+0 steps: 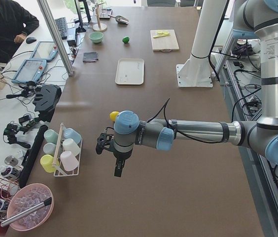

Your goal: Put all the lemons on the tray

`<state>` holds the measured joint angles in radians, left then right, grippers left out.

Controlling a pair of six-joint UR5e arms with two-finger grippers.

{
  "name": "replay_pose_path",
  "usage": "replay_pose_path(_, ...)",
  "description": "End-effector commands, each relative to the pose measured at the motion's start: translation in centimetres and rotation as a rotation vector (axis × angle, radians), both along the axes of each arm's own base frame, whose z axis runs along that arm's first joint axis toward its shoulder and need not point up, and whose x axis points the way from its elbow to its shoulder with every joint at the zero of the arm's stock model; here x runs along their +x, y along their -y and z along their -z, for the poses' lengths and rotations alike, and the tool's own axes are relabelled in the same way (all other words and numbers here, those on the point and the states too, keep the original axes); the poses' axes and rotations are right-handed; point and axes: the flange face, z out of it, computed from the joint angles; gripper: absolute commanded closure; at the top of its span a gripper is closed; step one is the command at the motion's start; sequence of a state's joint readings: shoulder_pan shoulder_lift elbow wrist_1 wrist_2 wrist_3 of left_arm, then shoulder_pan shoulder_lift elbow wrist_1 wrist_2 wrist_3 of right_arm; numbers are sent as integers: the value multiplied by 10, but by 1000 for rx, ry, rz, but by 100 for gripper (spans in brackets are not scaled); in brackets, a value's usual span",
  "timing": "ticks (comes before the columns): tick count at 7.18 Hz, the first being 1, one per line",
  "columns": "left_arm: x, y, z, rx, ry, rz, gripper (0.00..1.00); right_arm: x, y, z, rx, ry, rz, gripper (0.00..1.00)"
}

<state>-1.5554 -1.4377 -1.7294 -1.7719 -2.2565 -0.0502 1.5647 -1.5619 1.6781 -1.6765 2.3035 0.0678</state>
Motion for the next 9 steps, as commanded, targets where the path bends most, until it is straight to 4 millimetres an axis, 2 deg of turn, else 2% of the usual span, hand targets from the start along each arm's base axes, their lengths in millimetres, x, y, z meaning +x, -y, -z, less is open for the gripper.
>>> replay_pose_path(1, 0, 0, 0, -1, 0, 1, 2, 0, 0, 1, 2, 1, -1, 0)
replay_pose_path(6, 0, -4, -3, -9, -2, 1, 2, 0, -2, 0, 7, 1, 6, 0)
replay_pose_path(9, 0, -4, -5, -11, 0, 0, 2, 0, -5, 10, 19, 5, 0, 0)
